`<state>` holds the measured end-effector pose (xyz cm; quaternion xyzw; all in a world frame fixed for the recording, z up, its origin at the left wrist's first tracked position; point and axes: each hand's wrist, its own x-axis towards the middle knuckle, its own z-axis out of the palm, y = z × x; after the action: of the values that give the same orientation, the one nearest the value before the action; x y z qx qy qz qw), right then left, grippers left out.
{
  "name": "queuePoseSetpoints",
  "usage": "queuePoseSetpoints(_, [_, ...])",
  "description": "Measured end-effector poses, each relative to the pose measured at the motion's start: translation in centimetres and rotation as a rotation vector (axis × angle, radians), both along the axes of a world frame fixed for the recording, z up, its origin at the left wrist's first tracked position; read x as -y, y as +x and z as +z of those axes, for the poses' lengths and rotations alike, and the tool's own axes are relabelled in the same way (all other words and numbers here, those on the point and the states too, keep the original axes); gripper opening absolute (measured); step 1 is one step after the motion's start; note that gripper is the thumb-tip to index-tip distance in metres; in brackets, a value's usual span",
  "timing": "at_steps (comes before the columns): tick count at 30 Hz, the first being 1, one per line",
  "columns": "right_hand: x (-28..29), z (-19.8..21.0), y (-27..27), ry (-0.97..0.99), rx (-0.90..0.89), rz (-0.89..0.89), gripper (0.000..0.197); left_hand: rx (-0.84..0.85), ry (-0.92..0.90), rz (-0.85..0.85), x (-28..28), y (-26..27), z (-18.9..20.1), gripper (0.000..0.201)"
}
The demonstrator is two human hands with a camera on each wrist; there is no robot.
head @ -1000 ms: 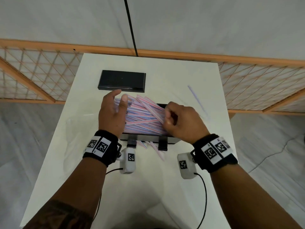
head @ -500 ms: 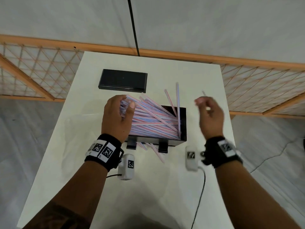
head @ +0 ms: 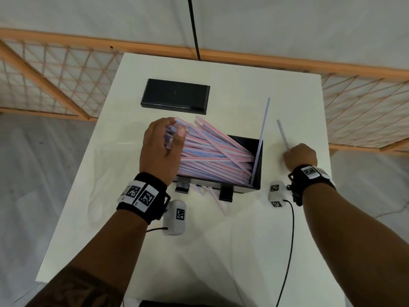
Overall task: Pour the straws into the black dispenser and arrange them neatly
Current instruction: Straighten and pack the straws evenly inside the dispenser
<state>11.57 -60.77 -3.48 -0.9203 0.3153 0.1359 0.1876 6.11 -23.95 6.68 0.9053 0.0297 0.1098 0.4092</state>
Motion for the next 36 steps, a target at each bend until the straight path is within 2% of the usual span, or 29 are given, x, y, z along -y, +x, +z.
queuePoseSetpoints(2, [-0.8,1.1,-0.3,0.037,-0.001,0.02,0.03,0.003,0.0,-0.005,0.0,0.0,0.0,0.054])
queuePoseSetpoints(3, [-1.2,1.8,-0.6,0.088,0.054,0.009,0.03,0.005,-0.002,-0.007,-0.1,0.0,-0.1,0.053])
queuePoseSetpoints(6, [-3.2,4.8,-1.6,0.391,0.408,-0.105,0.021,0.008,-0.02,-0.008,0.0,0.0,-0.1,0.049])
queuePoseSetpoints(8, [-5.6,7.7,-2.4,0.63,0.569,-0.13,0.022,0.017,-0.032,-0.005,0.0,0.0,-0.1,0.047])
queuePoseSetpoints(9, [-7.2,9.4,-2.8,0.738,0.573,-0.103,0.022,0.019,-0.038,-0.003,0.0,-0.1,-0.2,0.046])
queuePoseSetpoints(10, [-8.5,10.5,-3.2,0.764,0.546,-0.027,0.025,0.019,-0.045,0.0,0.0,-0.1,-0.2,0.045])
queuePoseSetpoints(12, [-10.6,11.8,-3.7,0.583,0.492,0.236,0.032,0.017,-0.054,0.002,0.0,-0.1,-0.2,0.041])
queuePoseSetpoints(13, [-11.5,12.0,-4.0,0.452,0.524,0.336,0.027,0.019,-0.062,-0.001,-0.1,-0.1,-0.2,0.04])
queuePoseSetpoints(15, [-12.8,12.2,-4.6,0.301,0.666,0.419,0.013,0.03,-0.092,-0.013,-0.1,-0.1,0.0,0.039])
queuePoseSetpoints(18, [-14.5,12.2,-5.8,0.261,0.742,0.502,0.02,0.036,-0.173,-0.027,-0.3,-0.1,0.1,0.049])
queuePoseSetpoints(20, [-16.0,12.0,-7.0,0.269,0.688,0.626,0.03,0.021,-0.274,-0.027,-0.5,-0.2,0.0,0.059])
queuePoseSetpoints(23, [-18.1,11.0,-9.0,0.29,0.6,0.788,0.028,0.008,-0.419,-0.046,-0.9,-0.4,0.1,0.082])
queuePoseSetpoints(25, [-18.9,10.4,-9.7,0.333,0.548,0.782,0.032,0.007,-0.472,-0.061,-1.1,-0.5,0.3,0.098])
queuePoseSetpoints(28, [-19.0,10.7,-9.9,0.412,0.58,0.695,0.033,-0.016,-0.506,-0.065,-1.3,-0.7,0.9,0.101])
queuePoseSetpoints(31, [-18.0,11.7,-10.0,0.391,0.701,0.646,0.025,-0.067,-0.421,-0.088,-1.0,-1.0,1.3,0.088])
queuePoseSetpoints(33, [-17.1,12.3,-10.6,0.352,0.777,0.579,0.017,-0.08,-0.366,-0.104,-0.9,-1.1,1.2,0.093])
queuePoseSetpoints(36, [-16.0,11.7,-11.5,0.323,0.675,0.568,0.02,-0.046,-0.23,-0.102,-0.7,-1.0,0.6,0.092])
